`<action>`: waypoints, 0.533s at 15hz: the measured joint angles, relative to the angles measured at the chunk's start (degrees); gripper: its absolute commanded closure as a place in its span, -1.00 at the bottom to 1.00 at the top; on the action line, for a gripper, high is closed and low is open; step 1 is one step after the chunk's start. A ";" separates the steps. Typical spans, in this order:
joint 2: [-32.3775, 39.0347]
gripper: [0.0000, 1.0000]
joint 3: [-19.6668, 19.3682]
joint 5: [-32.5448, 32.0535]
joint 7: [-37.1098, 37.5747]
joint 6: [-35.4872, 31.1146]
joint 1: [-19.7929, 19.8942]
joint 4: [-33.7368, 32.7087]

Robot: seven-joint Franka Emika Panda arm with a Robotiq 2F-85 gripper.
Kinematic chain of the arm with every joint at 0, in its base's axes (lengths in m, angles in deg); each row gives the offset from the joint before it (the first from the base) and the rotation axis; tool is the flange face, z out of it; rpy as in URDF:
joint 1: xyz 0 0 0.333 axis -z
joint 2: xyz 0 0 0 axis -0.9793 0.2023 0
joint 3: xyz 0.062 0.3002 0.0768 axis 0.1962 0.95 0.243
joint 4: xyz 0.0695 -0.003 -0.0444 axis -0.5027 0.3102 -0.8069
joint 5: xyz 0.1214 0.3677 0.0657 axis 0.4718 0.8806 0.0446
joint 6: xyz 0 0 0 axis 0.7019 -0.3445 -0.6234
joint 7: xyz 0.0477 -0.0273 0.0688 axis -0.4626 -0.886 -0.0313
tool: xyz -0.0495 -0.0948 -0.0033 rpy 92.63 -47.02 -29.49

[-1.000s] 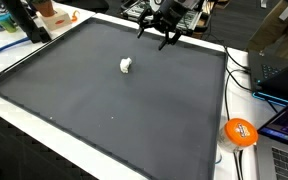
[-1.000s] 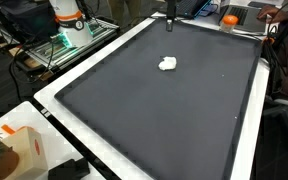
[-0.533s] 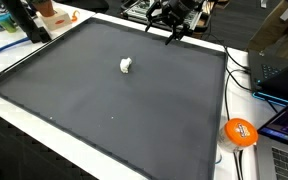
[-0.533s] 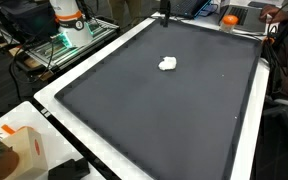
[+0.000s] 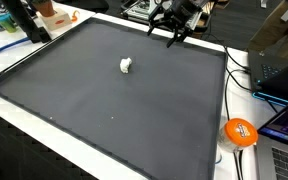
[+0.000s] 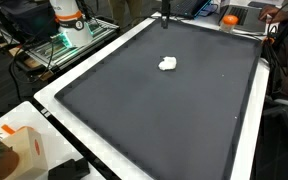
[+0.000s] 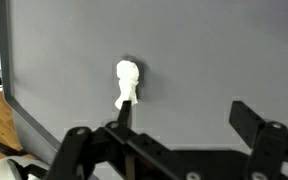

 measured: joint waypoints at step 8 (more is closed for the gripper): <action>0.02 -1.00 4.51 -0.16 0.01 7.34 0.00 -0.33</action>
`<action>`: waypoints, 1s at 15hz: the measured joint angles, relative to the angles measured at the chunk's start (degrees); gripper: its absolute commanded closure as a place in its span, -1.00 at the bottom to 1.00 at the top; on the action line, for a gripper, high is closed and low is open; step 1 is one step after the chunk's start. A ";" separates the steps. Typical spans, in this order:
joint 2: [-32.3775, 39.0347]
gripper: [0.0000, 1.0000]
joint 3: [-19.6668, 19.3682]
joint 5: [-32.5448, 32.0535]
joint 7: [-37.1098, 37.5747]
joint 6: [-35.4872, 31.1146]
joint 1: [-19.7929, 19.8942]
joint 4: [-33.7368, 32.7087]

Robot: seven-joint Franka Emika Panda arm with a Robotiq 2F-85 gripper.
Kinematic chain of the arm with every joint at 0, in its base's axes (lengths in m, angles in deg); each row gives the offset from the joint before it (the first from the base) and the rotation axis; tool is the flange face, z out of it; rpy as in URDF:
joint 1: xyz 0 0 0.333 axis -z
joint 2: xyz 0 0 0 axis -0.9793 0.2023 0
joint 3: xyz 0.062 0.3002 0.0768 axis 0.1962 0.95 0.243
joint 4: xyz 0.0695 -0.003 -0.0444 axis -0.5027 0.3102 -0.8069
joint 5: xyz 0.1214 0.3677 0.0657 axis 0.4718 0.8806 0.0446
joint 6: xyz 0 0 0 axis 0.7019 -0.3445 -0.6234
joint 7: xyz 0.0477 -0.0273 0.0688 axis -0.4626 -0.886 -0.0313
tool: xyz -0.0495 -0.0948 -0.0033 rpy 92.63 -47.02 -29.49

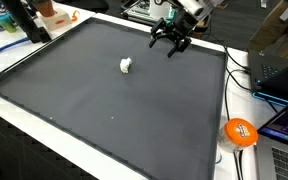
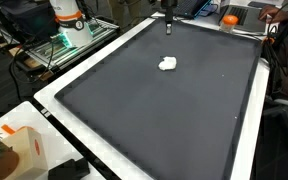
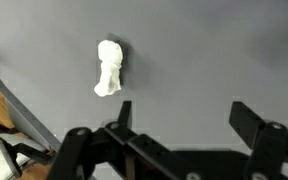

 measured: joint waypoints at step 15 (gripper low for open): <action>7.41 -1.00 -2.73 -2.62 0.69 -8.65 3.71 -10.87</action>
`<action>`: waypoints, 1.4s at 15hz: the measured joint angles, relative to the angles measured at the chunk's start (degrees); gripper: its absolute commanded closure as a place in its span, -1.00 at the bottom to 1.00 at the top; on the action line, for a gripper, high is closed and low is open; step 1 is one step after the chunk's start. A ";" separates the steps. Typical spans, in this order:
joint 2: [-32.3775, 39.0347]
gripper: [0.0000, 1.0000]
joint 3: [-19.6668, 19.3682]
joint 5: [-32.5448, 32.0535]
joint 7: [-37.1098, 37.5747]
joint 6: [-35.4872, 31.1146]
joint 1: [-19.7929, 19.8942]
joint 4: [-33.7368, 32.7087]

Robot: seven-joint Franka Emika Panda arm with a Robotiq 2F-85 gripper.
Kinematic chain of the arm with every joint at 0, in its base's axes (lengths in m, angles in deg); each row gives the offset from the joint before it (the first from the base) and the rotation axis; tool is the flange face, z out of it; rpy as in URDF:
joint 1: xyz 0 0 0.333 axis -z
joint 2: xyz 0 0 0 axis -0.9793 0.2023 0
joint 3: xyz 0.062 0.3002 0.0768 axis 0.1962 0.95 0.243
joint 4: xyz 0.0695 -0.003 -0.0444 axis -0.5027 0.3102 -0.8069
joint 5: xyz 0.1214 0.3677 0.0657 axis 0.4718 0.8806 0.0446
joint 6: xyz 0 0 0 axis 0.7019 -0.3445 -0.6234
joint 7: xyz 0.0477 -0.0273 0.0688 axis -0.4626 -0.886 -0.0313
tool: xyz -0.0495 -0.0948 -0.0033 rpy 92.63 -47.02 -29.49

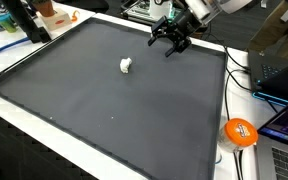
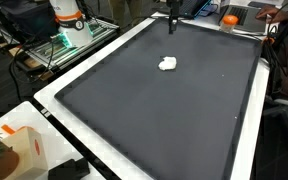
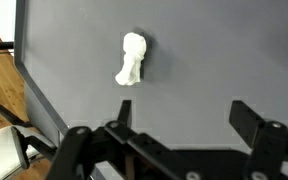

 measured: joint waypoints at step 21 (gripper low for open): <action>-41.12 -1.00 28.96 3.07 -31.01 16.14 32.16 21.63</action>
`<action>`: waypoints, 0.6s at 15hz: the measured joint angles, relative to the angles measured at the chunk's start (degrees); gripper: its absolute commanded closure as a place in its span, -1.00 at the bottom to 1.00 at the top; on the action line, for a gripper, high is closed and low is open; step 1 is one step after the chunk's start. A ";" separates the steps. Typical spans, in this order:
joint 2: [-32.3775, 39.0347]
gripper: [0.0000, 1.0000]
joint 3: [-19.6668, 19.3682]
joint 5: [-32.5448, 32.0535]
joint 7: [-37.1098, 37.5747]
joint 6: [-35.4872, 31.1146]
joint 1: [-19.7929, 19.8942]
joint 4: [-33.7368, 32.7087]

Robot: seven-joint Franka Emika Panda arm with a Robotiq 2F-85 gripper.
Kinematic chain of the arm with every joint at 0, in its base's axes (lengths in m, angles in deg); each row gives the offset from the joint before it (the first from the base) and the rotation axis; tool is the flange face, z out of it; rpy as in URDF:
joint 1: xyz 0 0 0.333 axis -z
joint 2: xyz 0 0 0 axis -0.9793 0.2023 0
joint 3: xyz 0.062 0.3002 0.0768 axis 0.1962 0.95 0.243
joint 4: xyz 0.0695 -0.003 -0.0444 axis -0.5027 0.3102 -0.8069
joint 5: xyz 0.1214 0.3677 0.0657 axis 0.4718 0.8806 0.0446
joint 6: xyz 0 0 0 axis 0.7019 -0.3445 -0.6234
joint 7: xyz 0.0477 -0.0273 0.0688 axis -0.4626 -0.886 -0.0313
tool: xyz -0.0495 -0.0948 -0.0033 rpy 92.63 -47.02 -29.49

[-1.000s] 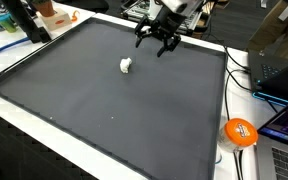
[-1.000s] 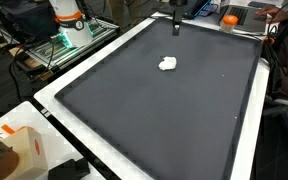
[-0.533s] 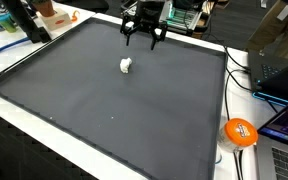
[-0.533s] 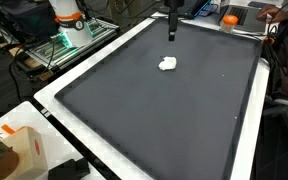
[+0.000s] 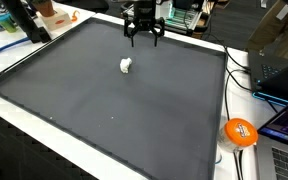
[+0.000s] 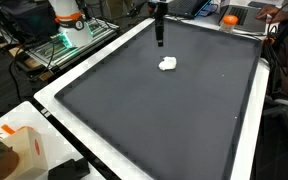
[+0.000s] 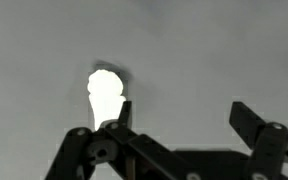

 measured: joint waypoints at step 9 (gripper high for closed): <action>-11.78 -1.00 3.93 0.65 -0.83 12.97 3.18 10.85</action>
